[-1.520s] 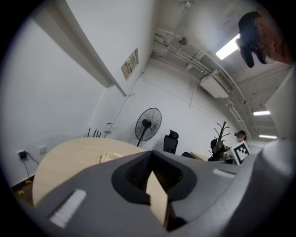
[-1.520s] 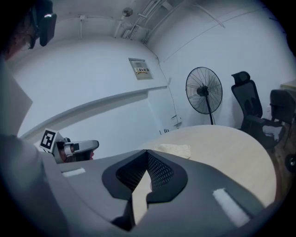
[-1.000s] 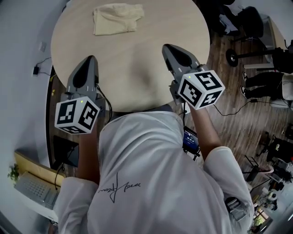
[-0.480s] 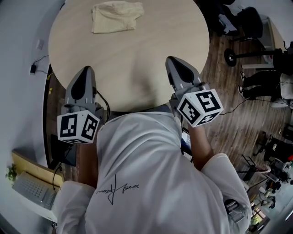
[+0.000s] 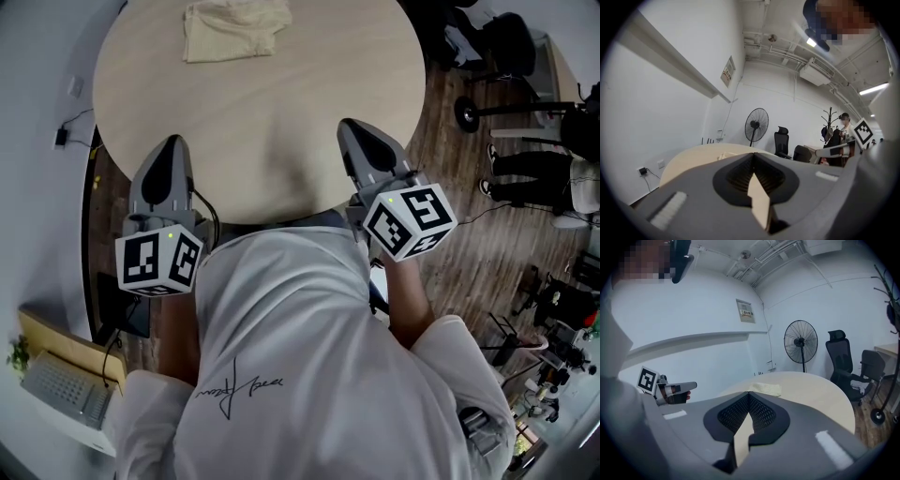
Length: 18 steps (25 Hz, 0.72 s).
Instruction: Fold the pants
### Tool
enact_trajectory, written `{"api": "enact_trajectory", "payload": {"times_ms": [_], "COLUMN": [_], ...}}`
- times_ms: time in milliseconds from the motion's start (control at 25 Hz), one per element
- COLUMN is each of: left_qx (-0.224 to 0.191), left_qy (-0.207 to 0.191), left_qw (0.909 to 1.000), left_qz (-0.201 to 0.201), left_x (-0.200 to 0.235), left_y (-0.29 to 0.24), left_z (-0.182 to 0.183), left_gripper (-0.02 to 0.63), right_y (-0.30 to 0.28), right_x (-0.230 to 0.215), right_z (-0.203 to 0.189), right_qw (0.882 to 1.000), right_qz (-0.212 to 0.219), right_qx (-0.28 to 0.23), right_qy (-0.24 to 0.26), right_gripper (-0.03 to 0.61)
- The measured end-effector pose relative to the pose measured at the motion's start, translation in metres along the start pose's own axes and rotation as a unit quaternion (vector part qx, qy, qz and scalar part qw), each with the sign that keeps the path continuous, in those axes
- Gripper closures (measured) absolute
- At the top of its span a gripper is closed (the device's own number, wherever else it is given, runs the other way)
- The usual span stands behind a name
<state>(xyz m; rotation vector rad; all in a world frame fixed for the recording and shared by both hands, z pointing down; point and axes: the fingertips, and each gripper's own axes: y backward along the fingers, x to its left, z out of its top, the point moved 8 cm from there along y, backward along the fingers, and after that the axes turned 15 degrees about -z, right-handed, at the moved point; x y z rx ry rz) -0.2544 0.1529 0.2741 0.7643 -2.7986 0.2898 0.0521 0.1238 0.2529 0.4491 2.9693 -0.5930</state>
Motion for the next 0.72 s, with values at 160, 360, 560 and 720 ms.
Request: {"api": "enact_trajectory", "payload": {"times_ms": [160, 360, 560, 720], "left_qx": [0.001, -0.01, -0.002, 0.008], "left_qy": [0.001, 0.0, 0.022, 0.023], "left_qw": [0.9999, 0.9999, 0.9997, 0.9995], "left_qz": [0.011, -0.002, 0.013, 0.019], "left_x": [0.0009, -0.0035, 0.0002, 0.0017], "left_y": [0.0007, -0.0006, -0.0015, -0.0023], "left_z": [0.0, 0.0021, 0.0001, -0.0025], "left_gripper": [0.571, 0.577, 0.591, 0.598], "right_y": [0.0048, 0.0086, 0.0083, 0.006], "right_x": [-0.0022, -0.0077, -0.0102, -0.0095], "right_z": [0.0015, 0.003, 0.0039, 0.0036], "right_qw": [1.0, 1.0, 1.0, 1.0], "right_qz": [0.011, 0.013, 0.007, 0.011], "right_qx": [0.008, 0.014, 0.015, 0.013], "right_qy": [0.01, 0.006, 0.015, 0.024], "right_gripper": [0.584, 0.584, 0.584, 0.584]}}
